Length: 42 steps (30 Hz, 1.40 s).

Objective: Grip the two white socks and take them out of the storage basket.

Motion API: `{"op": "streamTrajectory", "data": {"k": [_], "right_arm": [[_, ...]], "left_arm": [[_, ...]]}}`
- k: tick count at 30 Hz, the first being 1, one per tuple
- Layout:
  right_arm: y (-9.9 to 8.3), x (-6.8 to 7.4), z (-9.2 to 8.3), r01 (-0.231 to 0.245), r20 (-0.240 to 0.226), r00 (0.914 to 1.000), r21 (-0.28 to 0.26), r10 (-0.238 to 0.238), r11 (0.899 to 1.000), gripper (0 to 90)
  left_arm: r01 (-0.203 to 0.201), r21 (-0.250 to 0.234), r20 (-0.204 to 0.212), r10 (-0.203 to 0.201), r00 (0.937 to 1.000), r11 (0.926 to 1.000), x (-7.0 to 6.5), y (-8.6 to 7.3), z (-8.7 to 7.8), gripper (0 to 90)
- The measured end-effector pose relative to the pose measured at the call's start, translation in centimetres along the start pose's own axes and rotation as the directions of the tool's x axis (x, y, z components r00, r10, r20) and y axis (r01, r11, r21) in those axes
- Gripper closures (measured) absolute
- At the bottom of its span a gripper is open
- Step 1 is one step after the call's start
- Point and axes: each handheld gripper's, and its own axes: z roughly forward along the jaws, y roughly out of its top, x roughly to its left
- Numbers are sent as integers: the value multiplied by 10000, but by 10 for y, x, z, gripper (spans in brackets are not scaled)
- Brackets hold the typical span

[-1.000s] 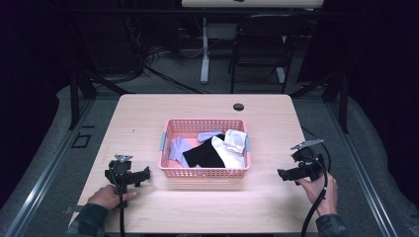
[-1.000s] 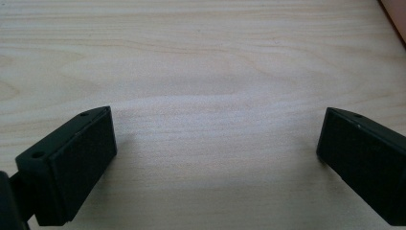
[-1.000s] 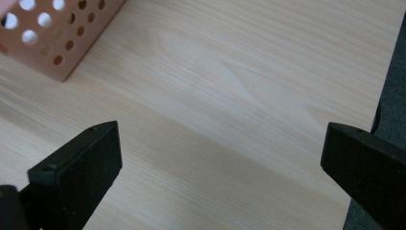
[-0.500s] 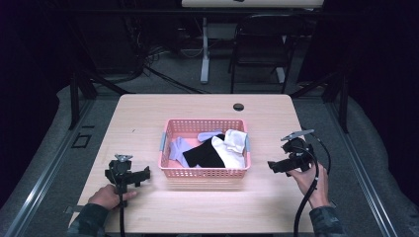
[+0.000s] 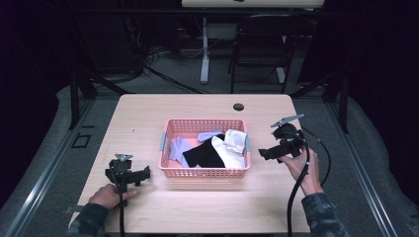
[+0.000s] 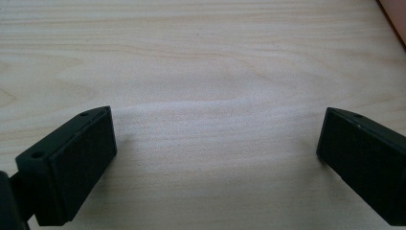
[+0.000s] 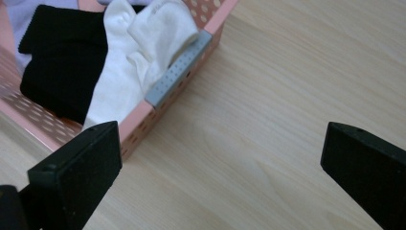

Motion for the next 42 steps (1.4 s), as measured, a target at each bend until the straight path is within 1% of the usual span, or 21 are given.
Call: {"op": "streamTrajectory", "data": {"k": [5, 10, 12, 13, 14, 19, 21, 23, 25, 26, 28, 29, 30, 31, 32, 35, 37, 38, 40, 41, 42], "right_arm": [[21, 7, 2, 428, -131, 9990, 48, -428, 9991, 0], [40, 13, 6, 643, -195, 9977, -15, -643, 9979, 0], [49, 16, 10, 748, -247, 9969, 182, -743, 9970, 0], [49, 16, 10, 748, -247, 9969, 182, -743, 9970, 0], [55, 17, 15, 805, -364, 9962, 287, -795, 9963, 0], [66, 19, 25, 1000, -371, 9945, 455, -984, 9939, 20], [74, 22, 34, 1192, -491, 9920, 648, -1161, 9908, 54], [76, 24, 36, 1232, -513, 9915, 663, -1199, 9902, 68], [81, 25, 43, 1412, -629, 9886, 783, -1365, 9869, 119], [86, 26, 49, 1478, -800, 9868, 923, -1407, 9847, 172], [90, 28, 55, 1558, -836, 9855, 990, -1478, 9828, 259], [90, 28, 55, 1558, -836, 9855, 990, -1478, 9828, 259], [93, 28, 62, 1684, -820, 9839, 1231, -1590, 9780, 290], [93, 28, 62, 1684, -820, 9839, 1231, -1590, 9780, 290], [95, 29, 69, 1744, -826, 9830, 1453, -1637, 9739, 332], [99, 28, 76, 1824, -871, 9815, 1589, -1702, 9703, 360], [102, 29, 82, 1884, -777, 9811, 1777, -1771, 9659, 397], [102, 30, 85, 1777, -709, 9833, 1745, -1676, 9685, 411], [106, 30, 94, 1790, -668, 9833, 1940, -1691, 9645, 437], [106, 30, 94, 1790, -668, 9833, 1940, -1691, 9645, 437], [106, 30, 96, 1811, -685, 9830, 2049, -1705, 9619, 438]], "left_arm": [[1, -7, -5, -1, 10000, 10000, 0, 0, 0, 0], [5, -9, -4, -5, 10000, 10000, 0, 0, 0, 0], [5, -10, -5, -5, 10000, 10000, 0, 0, 0, 0], [5, -10, -5, -5, 10000, 10000, 0, 0, 0, 0], [6, -1, 0, -6, 10000, 10000, 0, 0, 0, 0], [-3, -5, 12, 3, 10000, 10000, 0, 0, 0, 0], [2, -10, 14, -2, 10000, 10000, 0, 0, 0, 0], [-7, -4, 19, 7, 10000, 10000, 0, 0, 0, 0], [-6, -6, 14, 6, 10000, 10000, 0, 0, 0, 0], [-7, -6, 16, 7, 10000, 10000, 0, 0, 0, 0], [-13, -5, 22, 13, 10000, 10000, 0, 0, 0, 0], [-13, -5, 22, 13, 10000, 10000, 0, 0, 0, 0], [-18, -6, 23, 18, 10000, 10000, 0, 0, 0, 0], [-16, -10, 27, 16, 10000, 10000, 0, 0, 0, 0], [-17, -11, 30, 17, 10000, 10000, 0, 0, 0, 0], [-24, -27, 19, 24, 10000, 10000, 0, 0, 0, 0], [-22, -25, 20, 22, 10000, 10000, 0, 0, 0, 0], [-24, -26, 20, 24, 10000, 10000, 0, 0, 0, 0], [-24, -25, 20, 24, 10000, 10000, 0, 0, 0, 0], [-25, -27, 22, 25, 10000, 10000, 0, 0, 0, 0], [-21, -30, 22, 21, 10000, 10000, 0, 0, 0, 0]]}}
